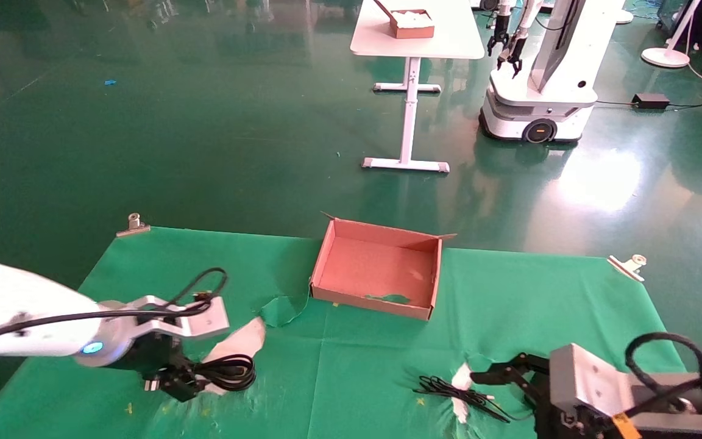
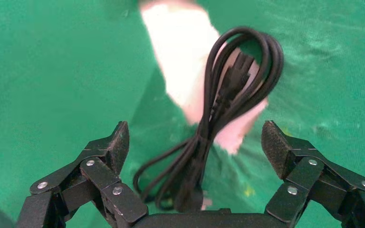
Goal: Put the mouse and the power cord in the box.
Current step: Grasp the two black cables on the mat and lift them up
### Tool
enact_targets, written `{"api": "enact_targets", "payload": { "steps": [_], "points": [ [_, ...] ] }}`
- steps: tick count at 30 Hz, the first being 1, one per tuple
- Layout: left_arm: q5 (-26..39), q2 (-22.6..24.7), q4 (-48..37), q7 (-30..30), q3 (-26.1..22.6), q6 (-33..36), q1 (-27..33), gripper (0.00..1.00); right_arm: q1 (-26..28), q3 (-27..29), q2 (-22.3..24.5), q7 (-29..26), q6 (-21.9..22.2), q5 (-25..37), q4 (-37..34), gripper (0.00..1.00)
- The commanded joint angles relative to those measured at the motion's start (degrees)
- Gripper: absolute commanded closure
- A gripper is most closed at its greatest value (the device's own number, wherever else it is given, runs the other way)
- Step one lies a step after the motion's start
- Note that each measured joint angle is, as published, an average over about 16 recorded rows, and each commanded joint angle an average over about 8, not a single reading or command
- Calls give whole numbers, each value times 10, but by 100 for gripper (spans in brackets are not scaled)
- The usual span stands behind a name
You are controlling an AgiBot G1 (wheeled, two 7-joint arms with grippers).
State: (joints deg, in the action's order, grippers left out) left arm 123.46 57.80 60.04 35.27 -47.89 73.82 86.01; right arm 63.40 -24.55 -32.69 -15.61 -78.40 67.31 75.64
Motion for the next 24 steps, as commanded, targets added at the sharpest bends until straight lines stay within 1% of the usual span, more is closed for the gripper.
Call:
{"api": "enact_targets", "payload": {
  "steps": [1, 5, 10, 17, 19, 21, 24],
  "points": [
    [15, 20, -26, -12, -8, -11, 7, 0, -3, 2, 4, 0, 2, -3, -1, 0],
    [44, 45, -62, -30, -24, -34, 7, 0, -9, 5, 10, 1, 4, -6, -3, 0],
    [75, 64, -98, -42, -38, -61, 6, 0, -17, 7, 16, 4, 5, -10, -5, 0],
    [87, 81, -145, -48, -40, -84, 15, 0, -20, 5, 14, 6, 11, -2, -3, 0],
    [86, 84, -155, -51, -40, -86, 18, 0, -18, 1, 11, 6, 13, 9, -2, 0],
    [84, 86, -161, -54, -39, -87, 21, 0, -10, -8, 6, 6, 15, 34, -1, 0],
    [82, 88, -169, -59, -39, -89, 23, 0, 14, -33, -13, 0, 17, 99, -4, 0]
  ]
}}
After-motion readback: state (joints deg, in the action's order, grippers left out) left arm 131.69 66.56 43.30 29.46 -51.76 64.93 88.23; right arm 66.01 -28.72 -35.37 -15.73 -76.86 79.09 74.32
